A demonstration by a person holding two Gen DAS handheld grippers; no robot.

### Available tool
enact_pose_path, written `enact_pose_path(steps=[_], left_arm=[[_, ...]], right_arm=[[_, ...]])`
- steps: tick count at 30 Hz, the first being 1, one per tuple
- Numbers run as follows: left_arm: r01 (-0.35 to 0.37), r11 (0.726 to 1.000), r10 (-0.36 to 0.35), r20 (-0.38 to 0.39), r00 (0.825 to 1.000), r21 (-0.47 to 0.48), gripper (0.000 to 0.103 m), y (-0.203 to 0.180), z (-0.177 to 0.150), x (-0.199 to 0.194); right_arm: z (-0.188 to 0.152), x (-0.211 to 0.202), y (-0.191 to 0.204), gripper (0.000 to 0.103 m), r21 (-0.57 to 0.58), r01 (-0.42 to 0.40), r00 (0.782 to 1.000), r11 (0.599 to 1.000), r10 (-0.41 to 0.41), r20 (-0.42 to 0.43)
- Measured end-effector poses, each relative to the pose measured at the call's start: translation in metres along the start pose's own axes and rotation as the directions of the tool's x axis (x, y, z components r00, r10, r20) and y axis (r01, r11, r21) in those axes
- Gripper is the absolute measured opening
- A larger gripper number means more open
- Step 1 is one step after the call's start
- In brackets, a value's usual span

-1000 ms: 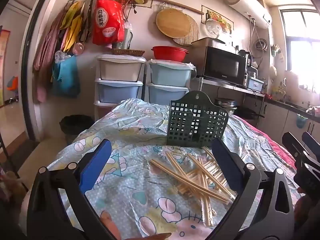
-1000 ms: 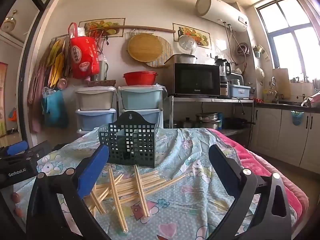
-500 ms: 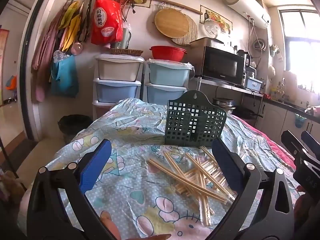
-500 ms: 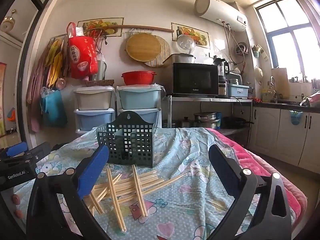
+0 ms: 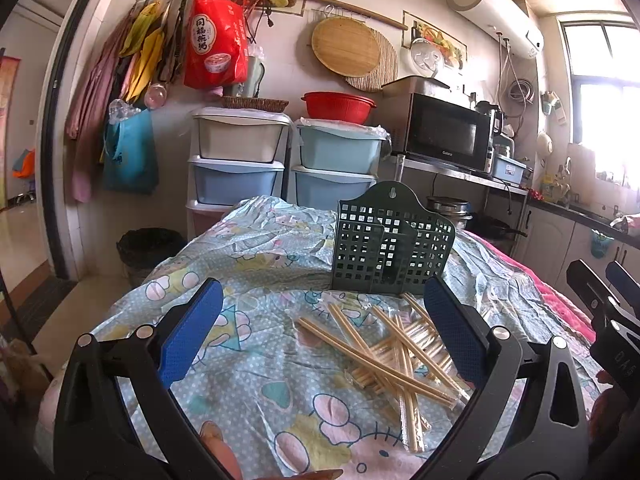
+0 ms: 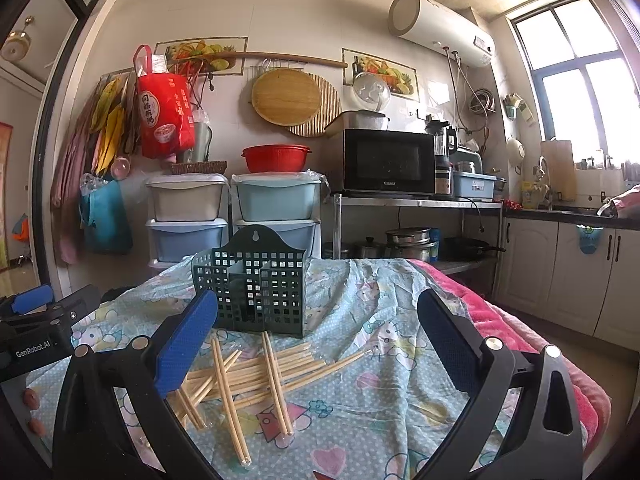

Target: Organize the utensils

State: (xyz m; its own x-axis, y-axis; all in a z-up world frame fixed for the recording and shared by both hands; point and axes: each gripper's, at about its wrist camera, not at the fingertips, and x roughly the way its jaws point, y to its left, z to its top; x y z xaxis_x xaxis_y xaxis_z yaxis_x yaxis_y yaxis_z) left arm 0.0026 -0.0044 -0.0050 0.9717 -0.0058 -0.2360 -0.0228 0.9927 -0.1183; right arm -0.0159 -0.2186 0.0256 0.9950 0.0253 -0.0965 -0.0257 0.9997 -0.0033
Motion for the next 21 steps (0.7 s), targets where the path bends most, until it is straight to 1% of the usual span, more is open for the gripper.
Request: enact_pose_path(steps=[14, 16, 21], left_arm=[[0.002, 1.000, -0.002, 0.002, 1.000, 0.003, 0.093, 0.0019, -0.0036, 0.0035], [0.004, 1.000, -0.004, 0.000, 1.000, -0.001, 0.093, 0.0004, 0.0020, -0.0028], [0.002, 1.000, -0.002, -0.001, 1.000, 0.001, 0.093, 0.0001, 0.0017, -0.0023]], right_arm=[[0.0015, -0.0013, 0.0004, 0.097, -0.006, 0.003, 1.000, 1.000, -0.003, 0.006], [0.0014, -0.0012, 0.0004, 0.097, -0.005, 0.001, 1.000, 1.000, -0.001, 0.005], [0.0014, -0.0019, 0.0010, 0.097, -0.005, 0.002, 1.000, 1.000, -0.001, 0.005]])
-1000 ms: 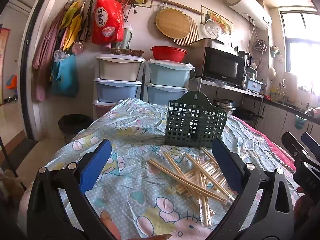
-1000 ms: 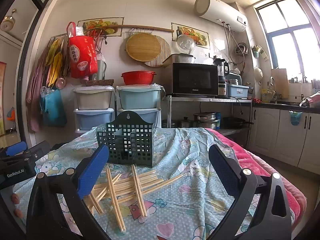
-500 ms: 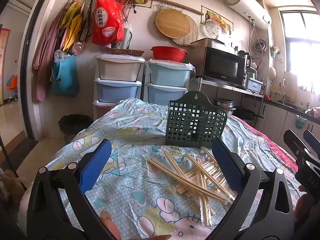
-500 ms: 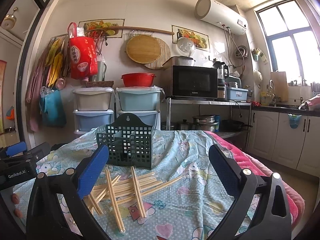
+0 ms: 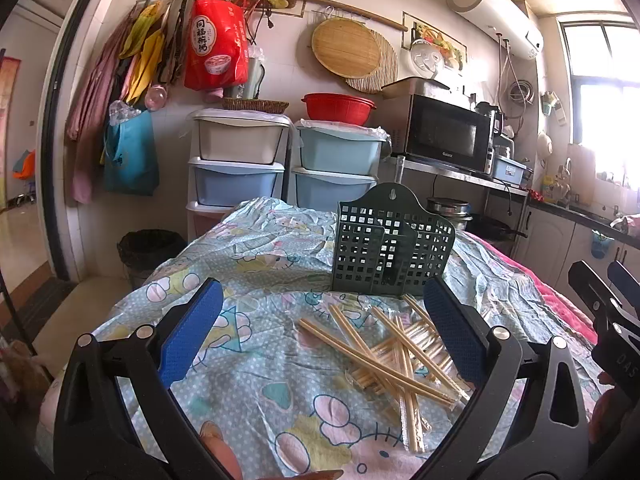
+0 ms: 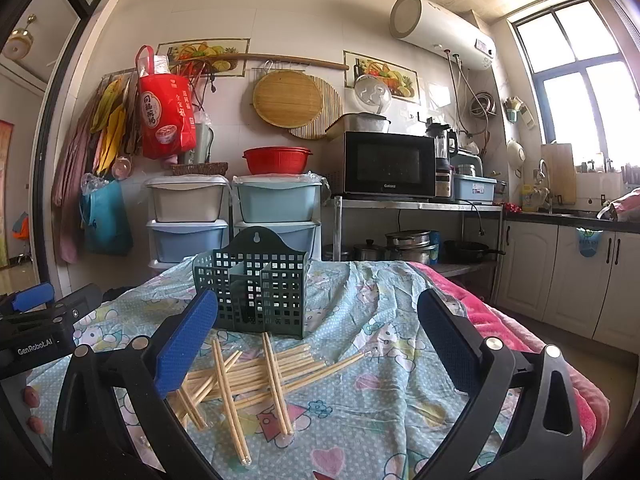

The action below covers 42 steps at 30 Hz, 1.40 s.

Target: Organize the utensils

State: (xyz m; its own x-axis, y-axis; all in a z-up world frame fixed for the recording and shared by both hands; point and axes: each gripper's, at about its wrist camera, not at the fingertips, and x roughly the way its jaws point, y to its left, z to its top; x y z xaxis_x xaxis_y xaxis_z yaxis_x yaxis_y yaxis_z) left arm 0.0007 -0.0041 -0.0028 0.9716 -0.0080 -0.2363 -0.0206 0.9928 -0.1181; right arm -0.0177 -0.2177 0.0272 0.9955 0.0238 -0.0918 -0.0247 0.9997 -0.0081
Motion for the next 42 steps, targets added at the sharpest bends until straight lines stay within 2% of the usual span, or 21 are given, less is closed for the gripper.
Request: enact_pose_path(steps=[13, 20, 30, 37, 42], left_arm=[[0.003, 1.000, -0.003, -0.018, 1.000, -0.013, 0.093, 0.003, -0.002, 0.005], [-0.024, 0.997, 0.020, -0.058, 0.998, -0.074, 0.093, 0.025, 0.001, 0.010], [-0.113, 0.987, 0.100, -0.115, 0.988, -0.118, 0.093, 0.056, 0.014, 0.026], [-0.133, 0.983, 0.111, -0.170, 0.979, -0.127, 0.093, 0.060, 0.028, 0.044], [-0.126, 0.981, 0.090, -0.223, 0.971, -0.150, 0.093, 0.067, 0.037, 0.064]], right_arm=[[0.002, 0.000, 0.007, 0.097, -0.013, -0.026, 0.999, 1.000, 0.026, -0.027], [0.002, 0.011, 0.016, 0.097, -0.055, -0.092, 0.993, 0.994, 0.088, -0.075], [0.011, 0.039, 0.033, 0.097, -0.091, -0.205, 0.969, 0.974, 0.189, -0.162], [0.020, 0.064, 0.038, 0.097, -0.073, -0.253, 0.946, 0.965, 0.231, -0.228], [0.027, 0.086, 0.036, 0.097, -0.049, -0.273, 0.927, 0.961, 0.249, -0.281]])
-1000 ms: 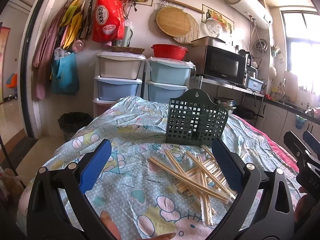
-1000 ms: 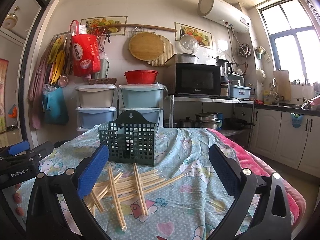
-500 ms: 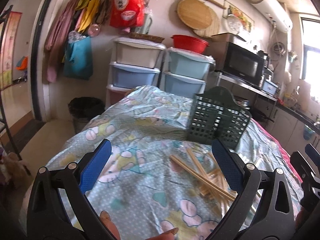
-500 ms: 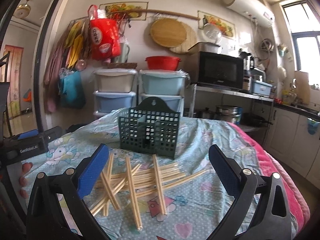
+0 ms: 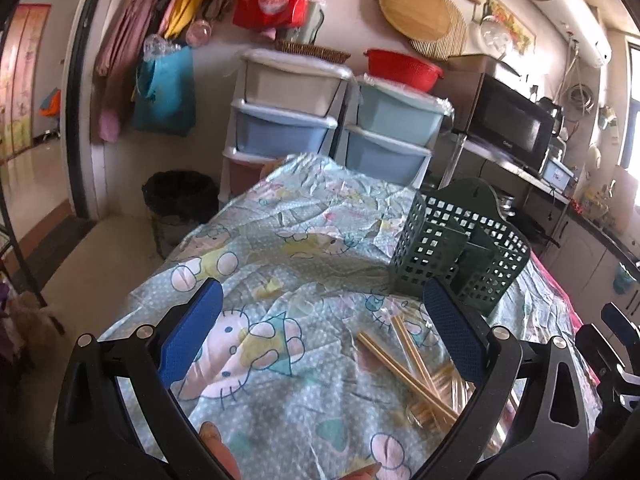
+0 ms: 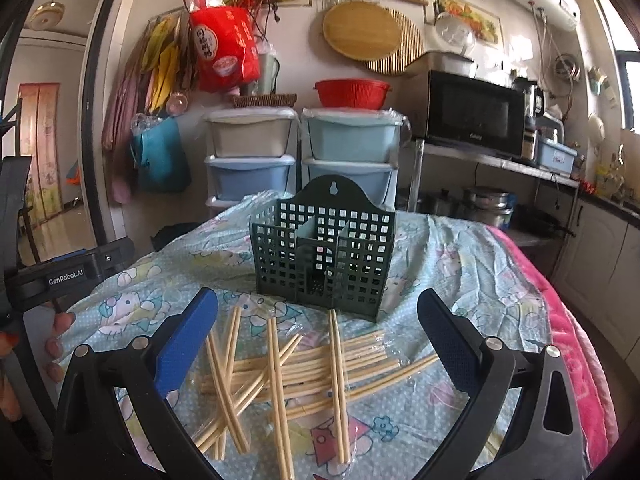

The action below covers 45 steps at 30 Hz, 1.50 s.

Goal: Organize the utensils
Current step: 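Grasp a wooden chopstick with the right tool while the left tool grasps another chopstick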

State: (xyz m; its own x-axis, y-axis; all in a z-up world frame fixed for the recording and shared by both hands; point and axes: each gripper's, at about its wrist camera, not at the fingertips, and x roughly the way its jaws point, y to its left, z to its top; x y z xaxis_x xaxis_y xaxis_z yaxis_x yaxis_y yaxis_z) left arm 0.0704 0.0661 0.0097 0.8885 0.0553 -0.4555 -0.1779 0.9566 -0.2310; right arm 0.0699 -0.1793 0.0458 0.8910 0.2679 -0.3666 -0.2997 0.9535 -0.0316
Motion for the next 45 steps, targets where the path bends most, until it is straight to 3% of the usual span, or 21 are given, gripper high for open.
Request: enact_pose_path(steps=[8, 15, 20, 23, 26, 32, 39, 45], left_arm=[[-0.002, 1.000, 0.004, -0.192, 0.981, 0.008, 0.093, -0.003, 0.006, 0.049], [0.054, 0.999, -0.052, -0.309, 0.950, -0.002, 0.093, -0.007, 0.001, 0.080], [0.117, 0.992, -0.126, -0.388, 0.913, -0.045, 0.092, -0.007, -0.006, 0.095], [0.145, 0.987, -0.162, -0.427, 0.890, -0.071, 0.076, -0.008, -0.009, 0.104], [0.159, 0.984, -0.180, -0.464, 0.867, -0.083, 0.066, -0.011, -0.013, 0.113], [0.158, 0.978, -0.205, -0.520, 0.829, -0.133, 0.061, -0.012, -0.017, 0.131], [0.142, 0.984, -0.177, -0.546, 0.819, -0.107, 0.056, -0.016, -0.016, 0.146], [0.116, 0.993, -0.105, -0.541, 0.835, -0.015, 0.039, -0.020, -0.017, 0.147]], right_arm=[[0.015, 0.044, -0.017, 0.096, -0.015, -0.013, 0.993, 1.000, 0.011, -0.116], [0.014, 0.087, -0.025, 0.076, -0.042, -0.041, 0.970, 0.998, 0.029, -0.240], [0.006, 0.117, -0.029, 0.061, -0.075, -0.048, 0.947, 0.996, 0.022, -0.320], [0.001, 0.132, -0.030, 0.055, -0.079, -0.070, 0.932, 0.994, 0.037, -0.361], [-0.003, 0.143, -0.030, 0.052, -0.084, -0.084, 0.921, 0.993, 0.045, -0.386], [-0.007, 0.160, -0.029, 0.048, -0.075, -0.097, 0.902, 0.992, 0.055, -0.429], [-0.012, 0.179, -0.024, 0.039, -0.051, -0.111, 0.871, 0.993, 0.072, -0.485], [-0.019, 0.194, -0.027, 0.033, -0.001, -0.108, 0.842, 0.994, 0.091, -0.531]])
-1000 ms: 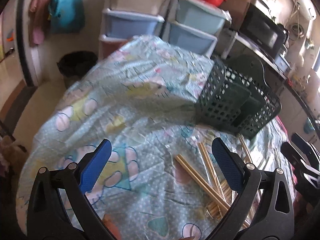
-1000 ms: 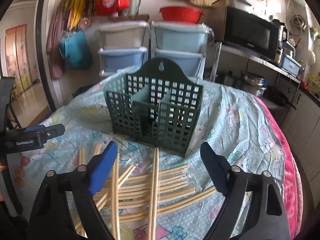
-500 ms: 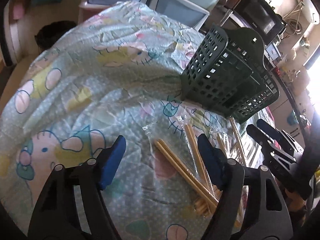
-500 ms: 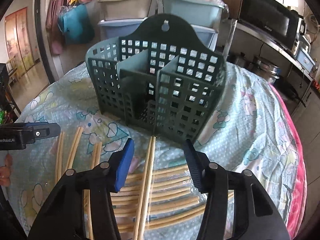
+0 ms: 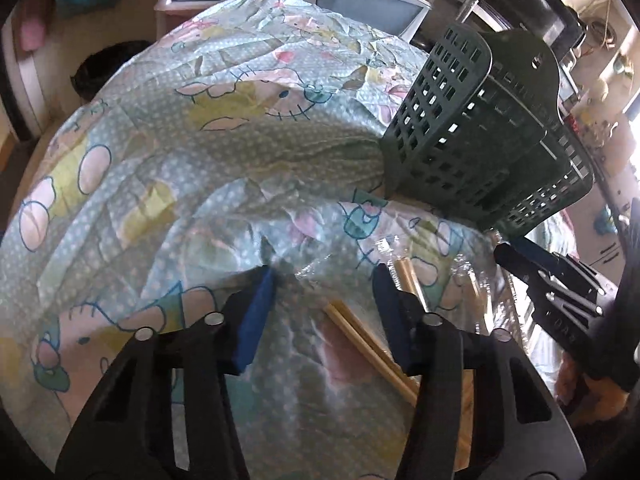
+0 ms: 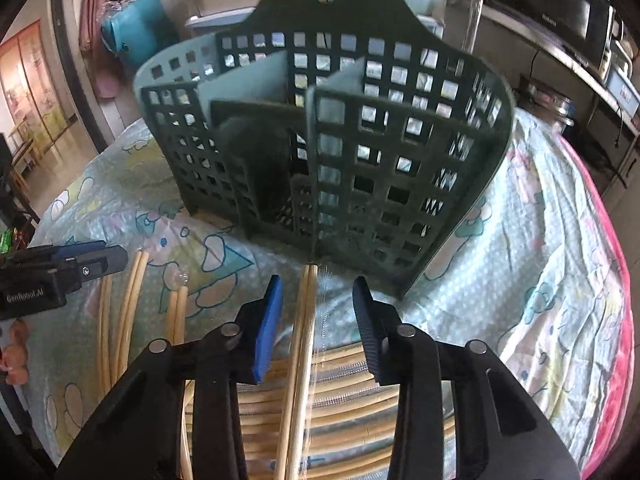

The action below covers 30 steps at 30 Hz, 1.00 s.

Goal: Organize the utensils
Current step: 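Grasp a wooden chopstick with the right tool while the left tool grasps another chopstick, then lift the chopsticks and carry both tools over the green caddy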

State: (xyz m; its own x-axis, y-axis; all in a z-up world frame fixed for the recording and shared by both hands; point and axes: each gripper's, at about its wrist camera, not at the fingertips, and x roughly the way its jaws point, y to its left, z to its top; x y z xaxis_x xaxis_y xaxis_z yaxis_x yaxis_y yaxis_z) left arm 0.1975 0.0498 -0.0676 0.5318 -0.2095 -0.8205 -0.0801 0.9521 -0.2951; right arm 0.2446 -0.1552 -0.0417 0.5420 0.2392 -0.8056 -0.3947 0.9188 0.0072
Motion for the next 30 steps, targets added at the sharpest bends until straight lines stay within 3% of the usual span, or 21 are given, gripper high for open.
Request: enact_pose_path(steps=[5, 16, 23, 30], left_arm=[[-0.032, 0.999, 0.031, 0.032, 0.999, 0.039, 0.021, 0.004, -0.002, 0.001], [0.026, 0.998, -0.029, 0.058, 0.998, 0.049, 0.009, 0.020, -0.006, -0.003], [0.111, 0.993, -0.113, 0.048, 0.992, 0.043, 0.003, 0.026, -0.002, -0.010], [0.195, 0.978, -0.203, 0.118, 0.972, 0.072, 0.002, 0.013, 0.008, -0.052]], right_arm=[[0.001, 0.016, -0.004, 0.029, 0.051, -0.036, 0.998, 0.998, 0.038, -0.051], [0.005, 0.019, -0.015, 0.008, 0.092, -0.074, 0.995, 0.993, 0.079, -0.059], [0.005, -0.013, -0.016, 0.005, 0.102, -0.137, 0.990, 0.985, 0.139, -0.018], [0.012, -0.065, -0.020, 0.005, 0.059, -0.175, 0.983, 0.983, 0.170, 0.072]])
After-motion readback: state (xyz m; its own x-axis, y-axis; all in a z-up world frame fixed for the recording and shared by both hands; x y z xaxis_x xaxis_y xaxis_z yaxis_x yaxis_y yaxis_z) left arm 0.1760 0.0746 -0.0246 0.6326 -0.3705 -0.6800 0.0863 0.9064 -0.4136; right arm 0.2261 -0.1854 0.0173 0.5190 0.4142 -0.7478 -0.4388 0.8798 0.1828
